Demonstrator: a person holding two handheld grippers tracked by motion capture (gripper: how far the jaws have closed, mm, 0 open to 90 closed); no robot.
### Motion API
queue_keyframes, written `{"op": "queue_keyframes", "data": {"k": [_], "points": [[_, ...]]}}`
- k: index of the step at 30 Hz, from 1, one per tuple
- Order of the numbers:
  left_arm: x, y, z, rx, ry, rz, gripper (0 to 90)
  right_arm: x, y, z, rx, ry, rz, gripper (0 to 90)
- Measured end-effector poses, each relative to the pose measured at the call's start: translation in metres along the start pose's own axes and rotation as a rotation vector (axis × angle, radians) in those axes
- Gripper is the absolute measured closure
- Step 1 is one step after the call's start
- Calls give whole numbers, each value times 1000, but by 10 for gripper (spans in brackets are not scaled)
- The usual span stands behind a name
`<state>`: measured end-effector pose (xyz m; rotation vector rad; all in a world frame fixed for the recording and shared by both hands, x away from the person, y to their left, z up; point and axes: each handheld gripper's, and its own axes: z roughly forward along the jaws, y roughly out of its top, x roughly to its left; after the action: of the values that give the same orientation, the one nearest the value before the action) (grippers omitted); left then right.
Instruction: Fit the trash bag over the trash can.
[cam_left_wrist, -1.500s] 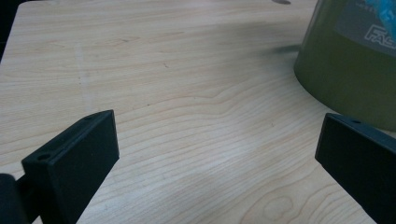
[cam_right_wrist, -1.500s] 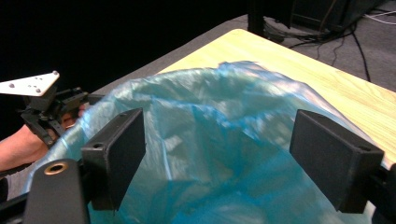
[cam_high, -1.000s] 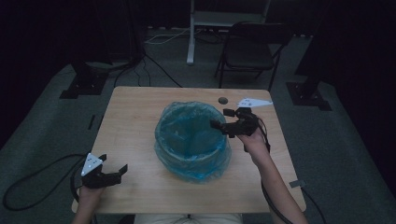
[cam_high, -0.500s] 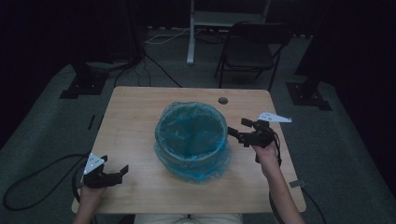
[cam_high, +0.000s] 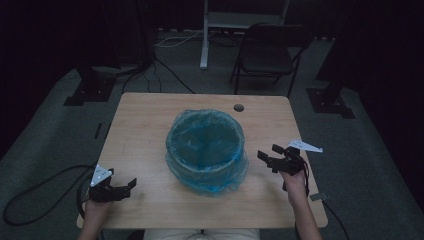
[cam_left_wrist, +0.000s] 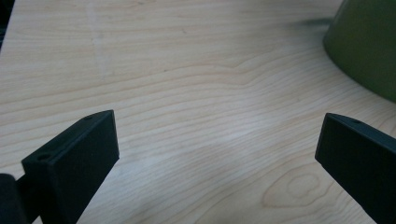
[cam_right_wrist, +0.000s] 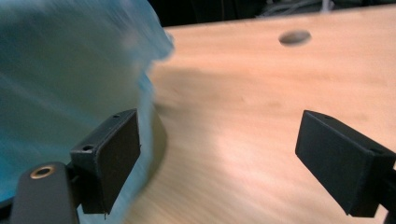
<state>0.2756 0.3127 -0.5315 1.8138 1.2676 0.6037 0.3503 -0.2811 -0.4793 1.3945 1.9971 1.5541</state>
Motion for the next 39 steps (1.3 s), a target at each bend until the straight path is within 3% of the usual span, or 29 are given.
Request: {"op": "queue_keyframes", "data": {"k": [3, 10, 17, 24, 31, 39], "points": [[-1, 0, -3, 3, -7, -9, 1, -8, -14, -4, 25, -41, -11, 134], [-5, -5, -12, 32, -17, 12, 1, -22, -43, -12, 52, -122, -12, 135], [0, -18, -30, 65, 12, 26, 1, -31, -64, -30, 76, -166, 20, 135], [4, -27, -43, 65, 29, 6, 1, -33, -76, -45, 88, -200, 30, 135], [4, -37, -52, 105, 69, 49, 1, -36, -92, -65, 92, -243, 53, 135], [13, -48, -62, 107, 99, 0, 1, -38, -104, -85, 76, -306, 80, 135]]}}
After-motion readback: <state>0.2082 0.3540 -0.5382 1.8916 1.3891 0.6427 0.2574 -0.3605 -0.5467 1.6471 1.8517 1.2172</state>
